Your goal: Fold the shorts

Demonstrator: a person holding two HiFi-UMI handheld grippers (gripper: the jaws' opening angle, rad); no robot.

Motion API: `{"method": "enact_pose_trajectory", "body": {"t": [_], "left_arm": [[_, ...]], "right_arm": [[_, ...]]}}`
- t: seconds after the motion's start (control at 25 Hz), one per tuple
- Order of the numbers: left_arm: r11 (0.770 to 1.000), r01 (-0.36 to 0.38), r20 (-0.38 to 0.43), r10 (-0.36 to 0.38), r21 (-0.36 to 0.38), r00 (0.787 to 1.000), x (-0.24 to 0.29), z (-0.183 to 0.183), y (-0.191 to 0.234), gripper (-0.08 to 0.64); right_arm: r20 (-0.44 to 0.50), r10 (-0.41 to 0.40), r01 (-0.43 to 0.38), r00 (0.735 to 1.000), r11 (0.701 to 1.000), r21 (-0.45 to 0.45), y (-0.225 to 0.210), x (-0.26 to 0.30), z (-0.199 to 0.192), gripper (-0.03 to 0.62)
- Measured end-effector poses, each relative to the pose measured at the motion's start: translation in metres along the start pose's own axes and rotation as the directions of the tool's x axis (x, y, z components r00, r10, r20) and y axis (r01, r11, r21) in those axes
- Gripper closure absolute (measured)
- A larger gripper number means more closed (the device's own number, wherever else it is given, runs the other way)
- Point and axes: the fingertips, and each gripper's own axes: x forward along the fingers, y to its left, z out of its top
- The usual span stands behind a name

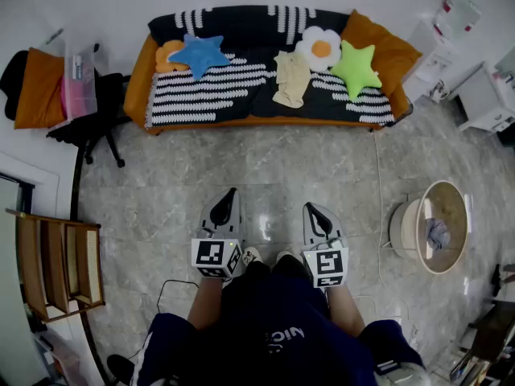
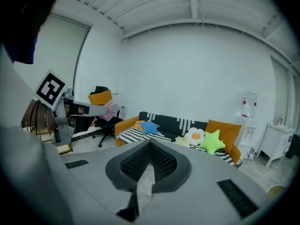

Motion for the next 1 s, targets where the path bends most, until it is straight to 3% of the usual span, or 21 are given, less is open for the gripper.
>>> {"method": "enact_pose_trajectory", "body": {"t": [0.56,0.72,0.76,0.8,0.84,0.88,1.0], "left_arm": [[1.000,-0.024,0.015,0.024,-0.012,1.000,-0.054,-0.008,-0.027,0.557],[1.000,0.009,0.034,-0.008,-0.025,0.999,-0.054,-0.005,-0.032,0.555],[0.999,0.032,0.035,-0.031,-0.040,0.999,-0.053,-0.005,-0.033,0.524],[0.997,0.061,0.031,-0.059,-0.054,0.998,-0.050,-0.004,-0.035,0.367],[0.994,0.086,0.025,-0.085,-0.062,0.996,-0.048,-0.004,-0.036,0.252],[0.993,0.103,0.018,-0.102,-0.063,0.995,-0.046,-0.004,-0.036,0.211],[0.989,0.141,-0.012,-0.142,-0.049,0.990,-0.041,-0.008,-0.034,0.194]], "right_arm": [[-0.025,-0.011,0.011,1.000,1.000,-0.014,0.009,-0.047,-0.022,0.583],[0.009,-0.061,0.060,0.998,0.996,0.061,-0.003,-0.052,-0.018,0.578],[0.013,-0.050,0.048,0.999,0.995,0.086,-0.002,-0.051,-0.018,0.493],[0.016,-0.031,0.030,0.999,0.994,0.104,-0.001,-0.049,-0.016,0.322],[0.019,-0.020,0.018,1.000,0.993,0.113,0.001,-0.047,-0.015,0.260],[0.021,-0.018,0.016,1.000,0.993,0.117,0.001,-0.045,-0.014,0.229],[0.009,-0.037,0.035,0.999,0.992,0.118,0.003,-0.041,-0.017,0.176]]}}
